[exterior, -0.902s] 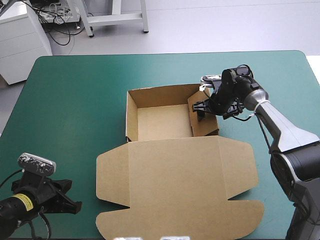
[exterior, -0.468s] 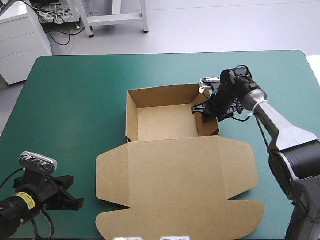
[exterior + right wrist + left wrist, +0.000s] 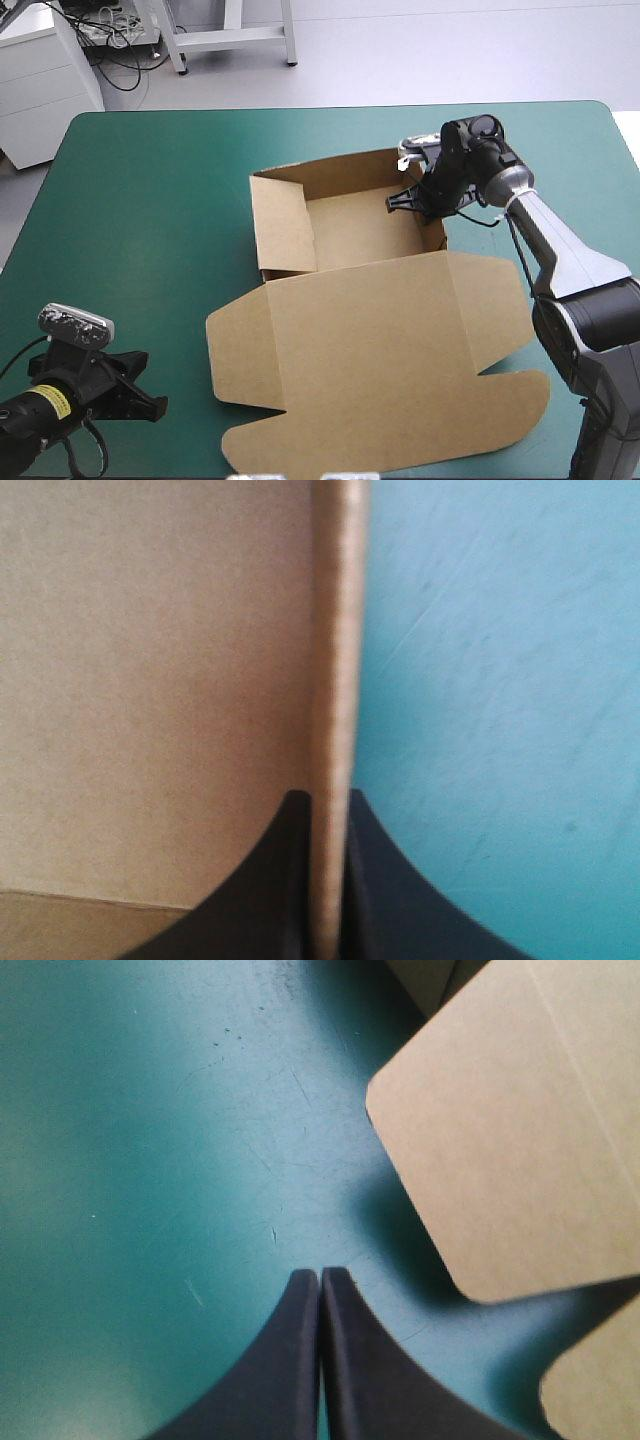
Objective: Fold the box
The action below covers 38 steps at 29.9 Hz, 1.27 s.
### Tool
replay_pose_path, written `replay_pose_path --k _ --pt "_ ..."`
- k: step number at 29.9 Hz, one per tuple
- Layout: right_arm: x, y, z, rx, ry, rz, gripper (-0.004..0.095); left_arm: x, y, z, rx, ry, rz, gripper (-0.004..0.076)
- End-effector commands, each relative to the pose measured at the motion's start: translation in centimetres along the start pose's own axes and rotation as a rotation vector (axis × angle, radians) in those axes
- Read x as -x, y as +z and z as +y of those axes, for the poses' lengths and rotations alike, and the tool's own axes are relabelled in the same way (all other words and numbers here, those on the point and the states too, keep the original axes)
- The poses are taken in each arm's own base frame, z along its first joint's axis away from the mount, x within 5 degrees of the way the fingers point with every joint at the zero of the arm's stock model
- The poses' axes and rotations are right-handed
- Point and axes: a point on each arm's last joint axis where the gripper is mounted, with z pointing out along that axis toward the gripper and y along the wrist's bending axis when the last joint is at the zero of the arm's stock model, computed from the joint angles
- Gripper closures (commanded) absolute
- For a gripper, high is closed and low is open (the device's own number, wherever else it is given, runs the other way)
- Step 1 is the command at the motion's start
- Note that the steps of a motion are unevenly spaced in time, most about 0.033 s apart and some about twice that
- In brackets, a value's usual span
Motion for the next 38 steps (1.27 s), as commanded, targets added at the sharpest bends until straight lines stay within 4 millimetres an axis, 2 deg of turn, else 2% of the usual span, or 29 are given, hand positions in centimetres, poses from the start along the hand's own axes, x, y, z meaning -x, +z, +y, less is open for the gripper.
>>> replay_pose_path --k 1,4,5,7,10,14,20,24,30,34,38 --pt "0.4 -7.6 -1.9 -0.07 0.015 -0.192 0.0932 1.1 -0.5 -0.1 -0.011 -0.002 -0.076 0.0756" --pt "-0.3 -10.6 -5.1 -0.121 0.061 -0.26 0.0931 1.0 -0.5 -0.1 -0.011 -0.002 -0.074 0.0756" --pt "-0.8 -11.7 -6.8 -0.145 0.084 -0.28 0.0931 1.1 -0.5 -0.1 -0.011 -0.002 -0.076 0.0756" --pt "-1.6 -12.9 -9.4 -0.181 0.138 -0.299 0.0931 1.1 -0.5 -0.1 -0.012 -0.002 -0.08 0.0756" --pt "-3.2 -14.4 -14.6 -0.242 0.26 -0.312 0.0931 1.2 -0.5 -0.1 -0.012 -0.002 -0.087 0.0756" --pt "-5.3 -14.8 -20.3 -0.269 0.377 -0.303 0.0931 1.3 -0.5 -0.2 -0.014 -0.011 -0.102 0.0756" --pt "-7.2 -13.2 -26.0 -0.22 0.509 -0.29 0.0931 1.3 -0.5 -0.1 -0.011 -0.003 -0.102 0.0756" --pt "-8.2 -11.5 -28.7 -0.212 0.578 -0.249 0.0931 1.3 -0.5 -0.1 -0.011 -0.005 -0.102 0.0756" --pt "-8.8 -10.0 -30.9 -0.244 0.608 -0.225 0.0893 1.3 -0.5 -0.1 -0.011 -0.005 -0.102 0.0756" --pt "-9.1 -9.7 -31.2 -0.24 0.613 -0.205 0.0739 1.3 -0.5 -0.1 -0.011 -0.005 -0.102 0.0756" --pt "-9.2 -9.6 -31.2 -0.233 0.617 -0.192 0.0484 1.3 -0.5 -0.1 -0.011 -0.005 -0.102 0.0756"
